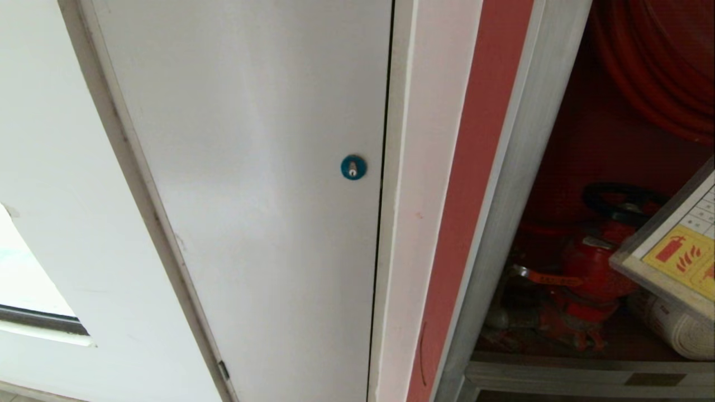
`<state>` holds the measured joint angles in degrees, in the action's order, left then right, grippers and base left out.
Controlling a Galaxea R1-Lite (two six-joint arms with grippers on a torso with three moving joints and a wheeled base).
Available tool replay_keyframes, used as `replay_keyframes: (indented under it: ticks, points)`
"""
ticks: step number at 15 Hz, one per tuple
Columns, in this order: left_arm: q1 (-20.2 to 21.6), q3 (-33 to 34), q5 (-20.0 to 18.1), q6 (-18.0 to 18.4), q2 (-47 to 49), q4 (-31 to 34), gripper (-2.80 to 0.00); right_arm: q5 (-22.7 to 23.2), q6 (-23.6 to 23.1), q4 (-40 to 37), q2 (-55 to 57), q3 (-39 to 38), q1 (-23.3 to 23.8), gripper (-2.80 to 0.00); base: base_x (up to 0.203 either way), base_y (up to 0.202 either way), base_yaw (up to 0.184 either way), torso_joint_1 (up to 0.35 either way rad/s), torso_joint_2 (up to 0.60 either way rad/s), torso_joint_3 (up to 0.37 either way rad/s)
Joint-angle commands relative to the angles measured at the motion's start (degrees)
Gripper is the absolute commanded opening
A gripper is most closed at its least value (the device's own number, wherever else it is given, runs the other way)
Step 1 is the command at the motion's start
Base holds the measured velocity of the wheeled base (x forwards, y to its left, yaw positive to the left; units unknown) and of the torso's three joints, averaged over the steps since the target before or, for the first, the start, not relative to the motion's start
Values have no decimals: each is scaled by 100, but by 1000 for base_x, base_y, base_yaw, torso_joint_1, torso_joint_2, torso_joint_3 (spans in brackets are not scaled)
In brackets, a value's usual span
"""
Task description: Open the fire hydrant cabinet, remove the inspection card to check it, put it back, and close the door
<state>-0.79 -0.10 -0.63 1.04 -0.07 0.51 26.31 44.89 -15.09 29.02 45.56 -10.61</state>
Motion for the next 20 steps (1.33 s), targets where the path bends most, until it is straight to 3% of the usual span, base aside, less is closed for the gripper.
replay_keyframes:
  ticks: [1,4,6,9,11,14,17,20]
  points:
    - [0,1,2,2,6,2,-280,426,-391,-38,-277,-49,-9,-280,0,0,0,0,0,0]
    - [0,1,2,2,-1,2,-280,1027,-1535,-47,-49,-257,-26,-280,0,0,0,0,0,0]
    - [0,1,2,2,4,2,-280,1256,-2242,-32,464,-337,-35,-280,0,0,0,0,0,0]
    - [0,1,2,2,-1,2,-280,1769,-3676,-7,1371,-323,-76,-280,0,0,0,0,0,0]
    - [0,1,2,2,3,2,-280,2133,-4284,-9,1913,-143,-301,-280,0,0,0,0,0,0]
    - [0,1,2,2,-1,2,-280,2138,-4740,-3,2540,197,-1236,-280,0,0,0,0,0,0]
    - [0,1,2,2,4,2,-280,1576,-4881,159,3337,764,-2161,-280,0,0,0,0,0,0]
    - [0,1,2,2,7,2,-280,1405,-4901,875,3865,871,-2504,-280,0,0,0,0,0,0]
